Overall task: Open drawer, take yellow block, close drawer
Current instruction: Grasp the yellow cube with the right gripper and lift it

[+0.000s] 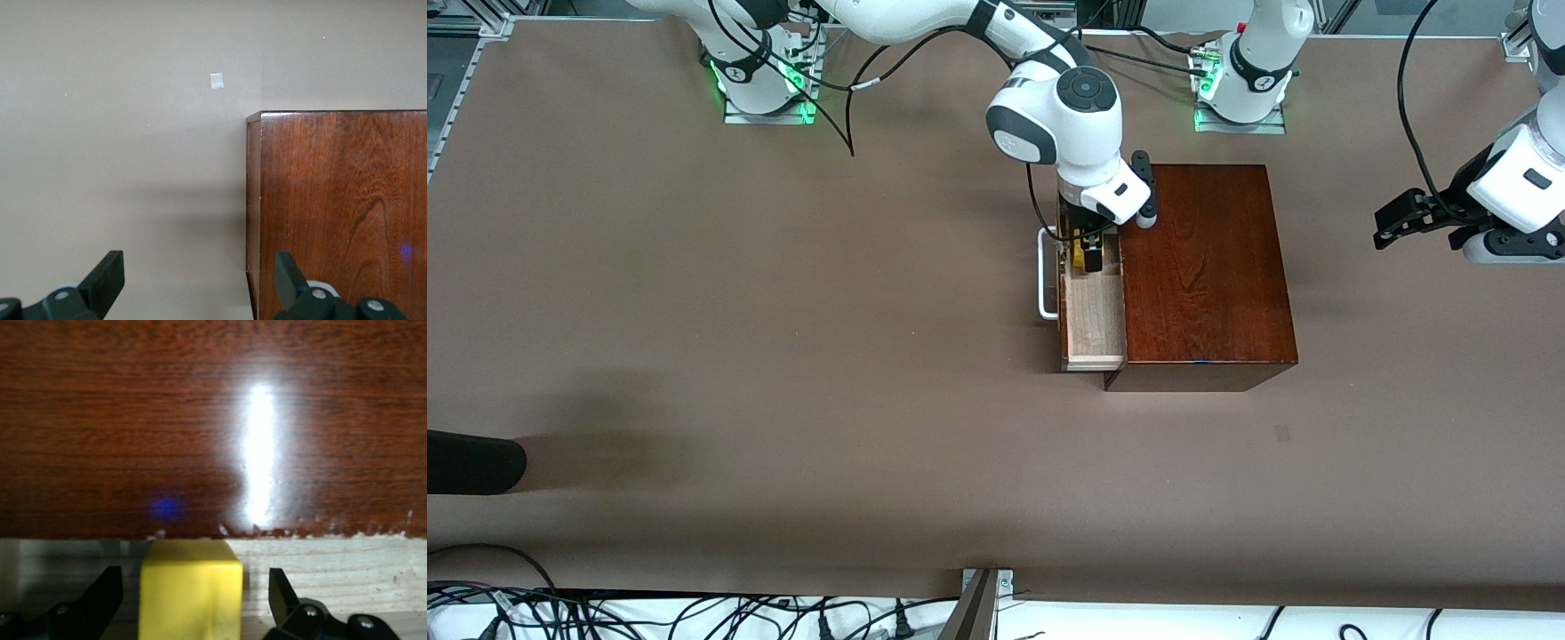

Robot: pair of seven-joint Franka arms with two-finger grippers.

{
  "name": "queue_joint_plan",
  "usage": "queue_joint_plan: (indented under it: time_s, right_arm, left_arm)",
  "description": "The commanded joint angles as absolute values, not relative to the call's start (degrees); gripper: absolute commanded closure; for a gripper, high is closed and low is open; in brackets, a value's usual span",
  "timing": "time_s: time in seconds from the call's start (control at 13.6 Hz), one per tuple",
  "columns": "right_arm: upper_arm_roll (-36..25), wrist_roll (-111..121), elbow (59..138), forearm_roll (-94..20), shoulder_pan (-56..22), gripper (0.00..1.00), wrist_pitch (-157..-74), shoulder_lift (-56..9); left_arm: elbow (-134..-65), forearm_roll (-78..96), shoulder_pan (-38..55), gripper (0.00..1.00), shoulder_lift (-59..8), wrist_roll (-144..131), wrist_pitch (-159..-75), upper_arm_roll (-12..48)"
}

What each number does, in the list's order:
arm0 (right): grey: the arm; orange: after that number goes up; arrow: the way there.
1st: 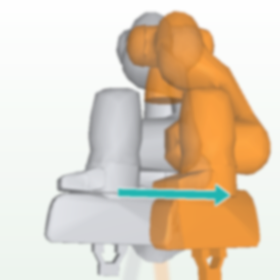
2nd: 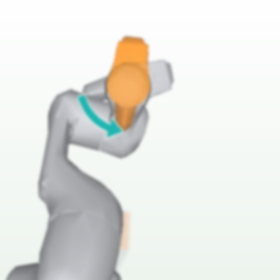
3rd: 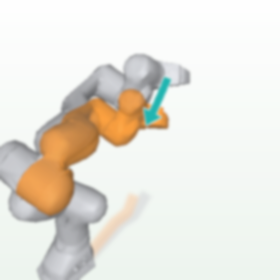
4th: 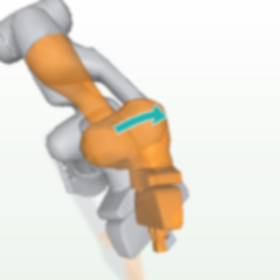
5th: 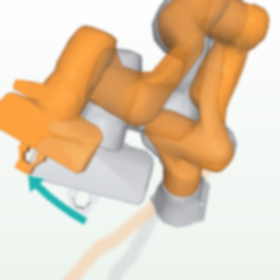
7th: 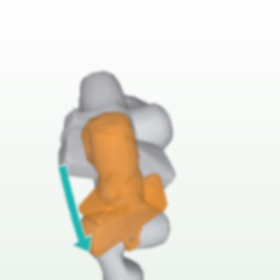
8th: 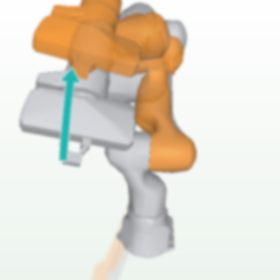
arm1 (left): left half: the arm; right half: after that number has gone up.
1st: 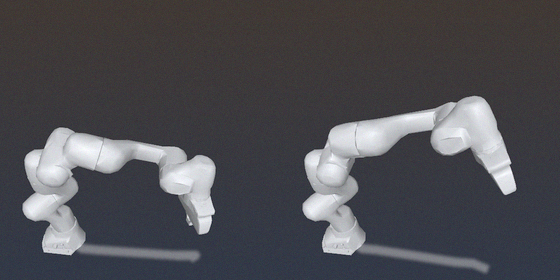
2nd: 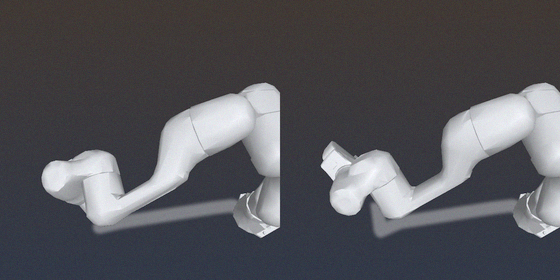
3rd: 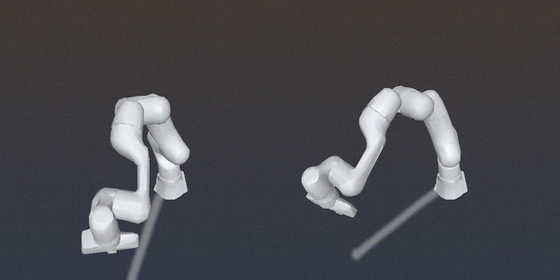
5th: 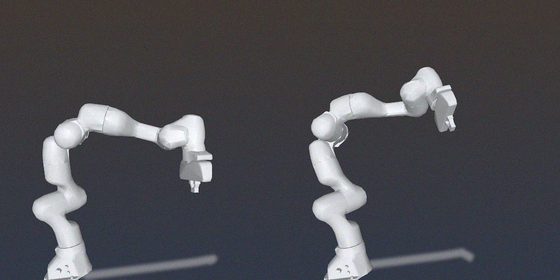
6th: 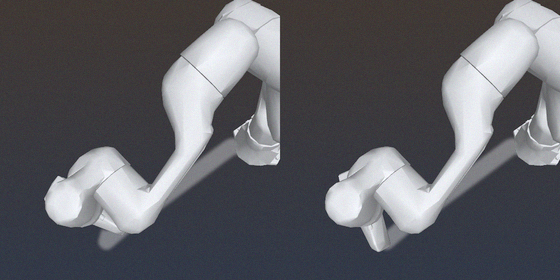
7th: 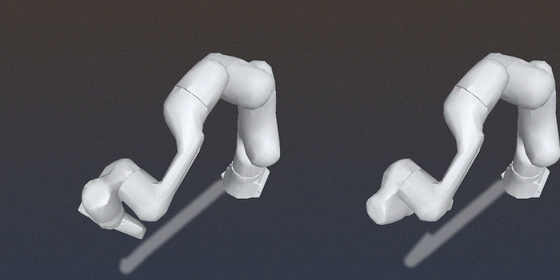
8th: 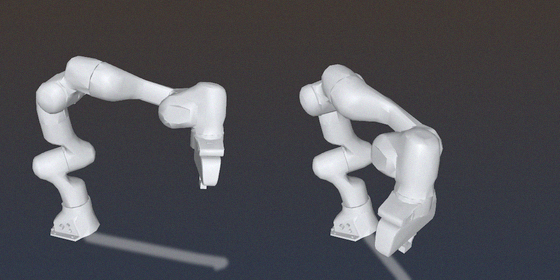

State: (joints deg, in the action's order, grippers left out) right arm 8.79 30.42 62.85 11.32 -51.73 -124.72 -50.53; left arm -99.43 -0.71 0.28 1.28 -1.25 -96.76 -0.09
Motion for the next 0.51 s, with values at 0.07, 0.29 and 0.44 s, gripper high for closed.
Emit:
queue_joint_plan:
  time_s: [0.07,0.29,0.44]
  right_arm:
    - [8.3,31.5,60.5,12.4,-52.1,1.00,-124.6,-51.7]
    - [8.2,31.6,60.4,12.5,-52.1,1.00,-123.2,-51.1]
    - [8.6,31.4,57.6,12.2,-52.1,1.00,-118.8,-49.7]
  left_arm:
    - [-97.5,-0.2,0.1,0.00,0.4,-1.8,-95.3,0.1]
    - [-97.5,-0.1,0.1,0.00,0.4,-1.8,-95.2,0.1]
    - [-97.4,-0.1,0.1,0.00,0.4,-1.8,-95.2,0.1]
